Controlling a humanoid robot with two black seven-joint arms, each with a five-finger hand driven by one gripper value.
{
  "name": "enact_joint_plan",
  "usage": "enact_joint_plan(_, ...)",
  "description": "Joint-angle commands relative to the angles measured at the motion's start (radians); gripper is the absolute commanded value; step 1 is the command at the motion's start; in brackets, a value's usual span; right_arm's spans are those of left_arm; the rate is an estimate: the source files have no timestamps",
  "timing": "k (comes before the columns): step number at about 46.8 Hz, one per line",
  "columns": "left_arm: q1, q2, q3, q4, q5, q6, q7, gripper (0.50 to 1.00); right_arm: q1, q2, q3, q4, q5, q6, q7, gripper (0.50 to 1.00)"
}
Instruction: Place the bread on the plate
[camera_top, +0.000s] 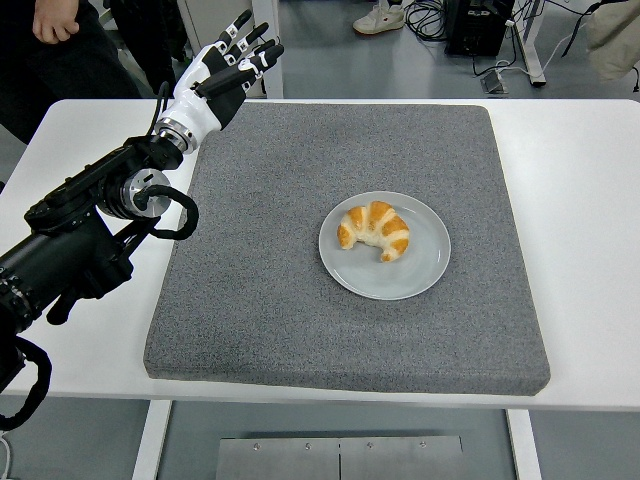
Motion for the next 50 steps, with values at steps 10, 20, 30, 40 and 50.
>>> enact_joint_plan(10, 0.043, 0.030, -0.007, 0.000, 0.003, -0.002, -0.007, 0.963, 0.000, 0.000, 0.000, 0.000, 0.000, 0.000, 0.001, 1.000)
enact_joint_plan(20, 0.060, 0.033, -0.007, 0.002, 0.001, -0.002, -0.009, 0.963, 0.000, 0.000, 0.000, 0.000, 0.000, 0.000, 0.001, 1.000)
enact_joint_plan(30, 0.064, 0.033, -0.012, 0.016, 0.001, -0.002, -0.015, 0.963, 0.000, 0.000, 0.000, 0.000, 0.000, 0.000, 0.001, 1.000)
enact_joint_plan(40, 0.064, 0.033, -0.018, 0.042, 0.003, -0.002, -0.090, 0.963, 0.000, 0.000, 0.001, 0.000, 0.000, 0.000, -0.001, 1.000)
enact_joint_plan(50, 0.074, 0.033, -0.018, 0.053, 0.003, -0.002, -0.102, 0.963, 0.002, 0.000, -0.003, 0.000, 0.000, 0.000, 0.001, 1.000)
